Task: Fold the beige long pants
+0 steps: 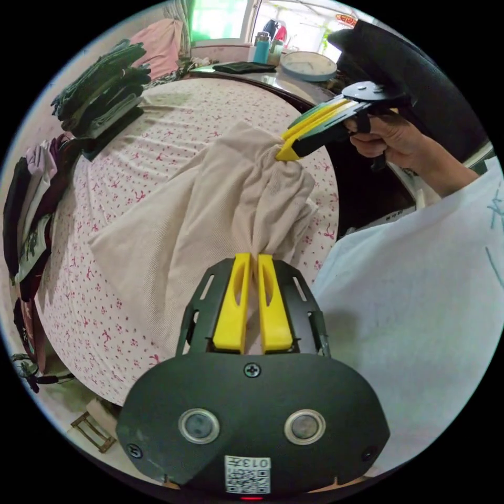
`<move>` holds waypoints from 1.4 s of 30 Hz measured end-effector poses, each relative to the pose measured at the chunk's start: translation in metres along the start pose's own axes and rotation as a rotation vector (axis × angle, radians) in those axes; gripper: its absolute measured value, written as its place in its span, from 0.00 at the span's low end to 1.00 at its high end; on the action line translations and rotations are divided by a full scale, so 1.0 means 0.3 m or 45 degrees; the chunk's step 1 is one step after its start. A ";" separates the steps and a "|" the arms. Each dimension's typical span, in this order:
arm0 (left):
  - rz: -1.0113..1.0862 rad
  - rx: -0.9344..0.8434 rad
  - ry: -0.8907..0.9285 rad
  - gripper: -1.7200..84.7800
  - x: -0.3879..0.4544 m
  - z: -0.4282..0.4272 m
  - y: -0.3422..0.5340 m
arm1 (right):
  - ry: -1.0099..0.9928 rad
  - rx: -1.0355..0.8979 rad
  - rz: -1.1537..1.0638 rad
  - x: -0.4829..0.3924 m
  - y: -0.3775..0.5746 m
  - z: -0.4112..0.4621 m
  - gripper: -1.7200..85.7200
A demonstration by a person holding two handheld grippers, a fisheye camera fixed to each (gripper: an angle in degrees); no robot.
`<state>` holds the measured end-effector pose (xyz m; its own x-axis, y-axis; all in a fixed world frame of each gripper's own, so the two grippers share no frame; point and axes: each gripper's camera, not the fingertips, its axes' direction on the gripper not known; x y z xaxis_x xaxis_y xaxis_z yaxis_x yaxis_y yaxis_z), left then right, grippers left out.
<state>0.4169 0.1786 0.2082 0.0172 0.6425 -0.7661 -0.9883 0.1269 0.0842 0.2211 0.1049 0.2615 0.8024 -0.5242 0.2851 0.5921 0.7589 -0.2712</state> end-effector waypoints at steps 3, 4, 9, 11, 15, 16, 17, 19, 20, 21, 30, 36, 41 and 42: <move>-0.002 -0.023 0.065 0.05 -0.004 0.020 0.021 | -0.061 0.008 0.100 0.050 0.082 0.001 0.07; -0.019 -0.042 0.085 0.05 -0.019 0.038 0.031 | -0.045 -0.058 0.112 0.079 0.108 0.046 0.08; -0.211 0.201 0.112 0.10 -0.176 -0.126 0.084 | -0.120 0.080 0.217 0.221 0.139 -0.052 0.15; -0.368 0.242 -0.008 0.14 -0.283 -0.167 0.103 | -0.089 0.183 0.258 0.275 0.111 -0.113 0.19; -0.654 0.228 0.018 0.19 -0.532 -0.121 0.095 | -0.083 0.173 0.276 0.341 0.023 -0.066 0.22; -0.696 0.204 0.062 0.19 -0.582 -0.086 0.079 | -0.080 0.132 0.287 0.365 -0.002 -0.026 0.22; -0.716 0.191 0.078 0.19 -0.603 -0.068 0.071 | -0.098 0.062 0.308 0.394 -0.021 0.021 0.22; -0.775 0.146 0.149 0.16 -0.665 -0.001 0.048 | -0.130 -0.059 0.322 0.431 -0.032 0.093 0.20; -0.794 0.135 0.147 0.15 -0.674 0.009 0.048 | -0.169 -0.123 0.319 0.449 -0.031 0.129 0.18; -0.820 0.141 0.103 0.12 -0.685 0.007 0.054 | -0.159 -0.140 0.324 0.456 -0.029 0.138 0.17; -0.807 0.303 -0.050 0.06 -0.657 -0.123 0.120 | 0.182 0.044 -0.095 0.327 -0.076 0.035 0.14; -0.902 0.315 0.138 0.11 -0.731 -0.085 0.163 | 0.032 -0.042 0.174 0.516 -0.035 0.106 0.16; -0.914 0.335 0.175 0.16 -0.723 -0.143 0.278 | -0.090 0.095 0.260 0.525 0.100 -0.011 0.19; -0.930 0.347 0.220 0.17 -0.719 -0.144 0.295 | -0.123 0.108 0.275 0.524 0.116 -0.013 0.19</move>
<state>0.3192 0.0186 0.3534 0.6006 0.2021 -0.7736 -0.6638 0.6655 -0.3414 0.3682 0.0474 0.2932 0.8965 -0.3097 0.3167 0.3957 0.8814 -0.2582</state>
